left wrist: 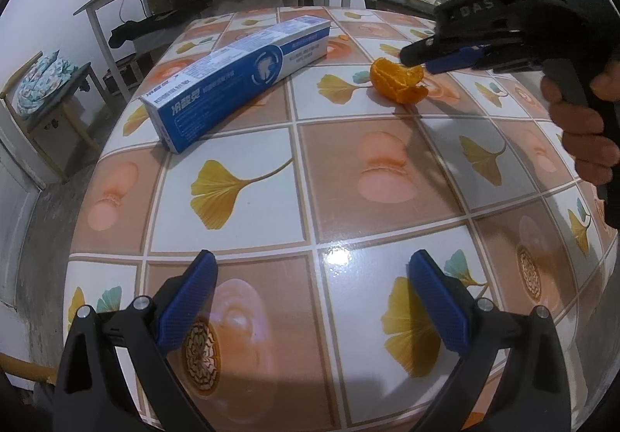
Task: Collect trash
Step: 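Grasp the orange peel with the right tool, then grasp the blue-white toothpaste box with the left tool while the right tool holds the peel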
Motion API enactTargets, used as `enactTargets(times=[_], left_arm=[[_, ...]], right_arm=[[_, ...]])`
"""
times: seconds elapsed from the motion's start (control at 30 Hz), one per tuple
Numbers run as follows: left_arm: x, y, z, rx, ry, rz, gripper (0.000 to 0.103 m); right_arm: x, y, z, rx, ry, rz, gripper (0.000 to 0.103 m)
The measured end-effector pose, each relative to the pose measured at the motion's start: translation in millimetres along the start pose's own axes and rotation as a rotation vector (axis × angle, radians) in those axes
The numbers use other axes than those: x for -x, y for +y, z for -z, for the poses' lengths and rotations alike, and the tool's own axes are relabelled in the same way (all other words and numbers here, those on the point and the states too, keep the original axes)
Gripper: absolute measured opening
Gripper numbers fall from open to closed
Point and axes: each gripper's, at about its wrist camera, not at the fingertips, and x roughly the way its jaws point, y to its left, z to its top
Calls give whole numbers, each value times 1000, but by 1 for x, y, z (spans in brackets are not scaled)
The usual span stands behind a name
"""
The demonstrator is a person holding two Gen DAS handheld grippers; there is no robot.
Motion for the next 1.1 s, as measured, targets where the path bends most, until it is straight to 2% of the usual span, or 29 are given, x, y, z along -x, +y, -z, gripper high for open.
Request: enactTargets(times=[0.13, 0.33, 0.43, 0.6, 0.7, 0.83, 0.97, 1.03, 1.1], left_arm=[[0, 0, -1, -2, 5, -1, 98], [0, 1, -1, -1, 2, 0, 98], [0, 1, -1, -4, 0, 0, 98], [0, 0, -1, -21, 1, 6, 98], [0, 3, -7, -31, 16, -19, 98], [16, 17, -27, -23, -90, -5, 98], [28, 37, -65, -38, -199, -24, 98], [24, 39, -84, -75, -209, -14, 98], [10, 39, -106, -140, -164, -2, 98]], right_arm=[[-17, -2, -2, -13, 57, -21, 32], [-21, 4, 2, 13, 59, 22, 12], [-19, 6, 4, 19, 49, 34, 7], [-9, 5, 10, 26, 17, 53, 4], [3, -1, 14, 10, -7, 46, 4], [23, -12, 24, -8, -38, 43, 4], [45, -29, 40, -33, -55, 27, 4], [52, -36, 48, -51, -53, 12, 4], [57, -42, 55, -70, -50, 0, 4]])
